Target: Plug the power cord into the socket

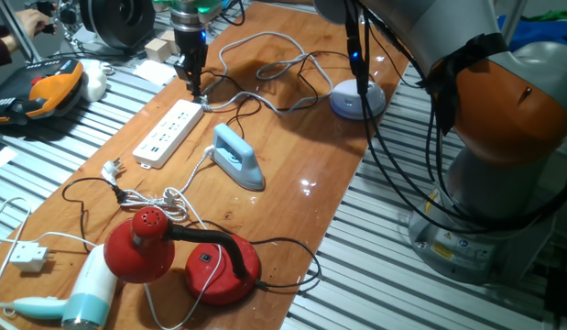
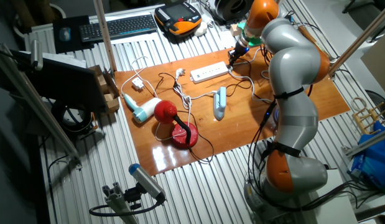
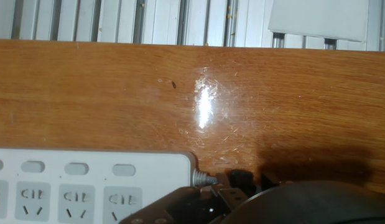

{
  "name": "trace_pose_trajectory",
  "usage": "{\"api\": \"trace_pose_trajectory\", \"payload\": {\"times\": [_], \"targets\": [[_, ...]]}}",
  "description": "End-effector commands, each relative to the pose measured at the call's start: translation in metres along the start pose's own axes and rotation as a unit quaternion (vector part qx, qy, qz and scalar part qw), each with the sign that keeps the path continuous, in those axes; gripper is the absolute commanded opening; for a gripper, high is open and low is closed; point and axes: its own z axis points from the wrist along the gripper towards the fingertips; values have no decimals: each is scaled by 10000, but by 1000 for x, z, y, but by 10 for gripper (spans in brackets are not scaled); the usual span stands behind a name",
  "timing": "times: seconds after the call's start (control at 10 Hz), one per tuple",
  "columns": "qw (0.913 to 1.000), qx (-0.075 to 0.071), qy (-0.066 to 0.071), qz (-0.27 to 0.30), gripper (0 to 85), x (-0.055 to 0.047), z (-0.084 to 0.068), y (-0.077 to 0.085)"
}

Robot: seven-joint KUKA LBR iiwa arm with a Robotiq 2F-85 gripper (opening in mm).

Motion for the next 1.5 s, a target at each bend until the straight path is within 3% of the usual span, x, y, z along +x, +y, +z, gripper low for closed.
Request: {"api": "trace_pose_trajectory", "payload": {"times": [0.0, 0.9, 1.0, 1.1, 1.4], "targets": [[10000, 0, 0, 0, 340, 0, 0, 0], [10000, 15, 10, 22, 340, -1, -1, -1], [10000, -44, 49, -12, 340, -1, -1, -1], [10000, -85, 6, -24, 340, -1, -1, -1], [10000, -86, 13, -9, 340, -1, -1, -1]]}}
